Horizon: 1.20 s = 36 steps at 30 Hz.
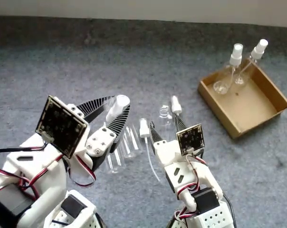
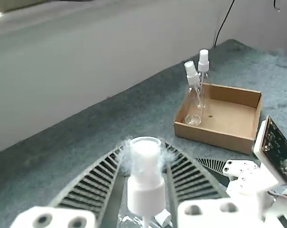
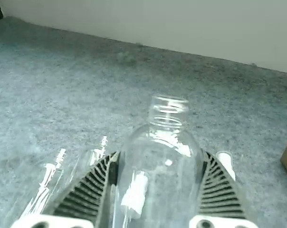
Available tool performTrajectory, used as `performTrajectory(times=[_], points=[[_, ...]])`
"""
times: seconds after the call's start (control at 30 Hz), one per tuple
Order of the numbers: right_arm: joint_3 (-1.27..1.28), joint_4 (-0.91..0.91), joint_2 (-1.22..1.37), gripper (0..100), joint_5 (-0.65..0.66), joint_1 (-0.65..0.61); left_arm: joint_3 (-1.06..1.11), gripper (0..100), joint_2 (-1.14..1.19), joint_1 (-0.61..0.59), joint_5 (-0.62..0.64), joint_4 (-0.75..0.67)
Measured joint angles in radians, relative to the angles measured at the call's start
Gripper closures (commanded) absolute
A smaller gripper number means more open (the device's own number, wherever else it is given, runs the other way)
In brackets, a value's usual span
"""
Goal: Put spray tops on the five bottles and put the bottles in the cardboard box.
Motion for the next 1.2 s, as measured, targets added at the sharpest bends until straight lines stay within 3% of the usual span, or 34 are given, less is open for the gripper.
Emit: performTrajectory(times=[0.3,0.5,0.73,0.9,1.2], points=[[0.0,0.0,0.0,85.7,0.0,0.0,0.465,98,-0.207,0.003,0.0,-0.628],[0.0,-0.005,0.0,85.7,0.0,0.0,0.583,98,-0.21,0.003,0.089,-0.921],[0.0,-0.115,0.0,85.7,0.0,0.0,0.583,98,-0.21,-0.052,0.245,-1.083],[0.0,-0.149,0.0,85.7,0.0,0.0,0.577,98,-0.206,-0.052,0.255,-1.155],[0.0,-0.15,0.0,85.7,0.0,0.0,0.365,98,0.107,-0.057,0.264,-1.16]])
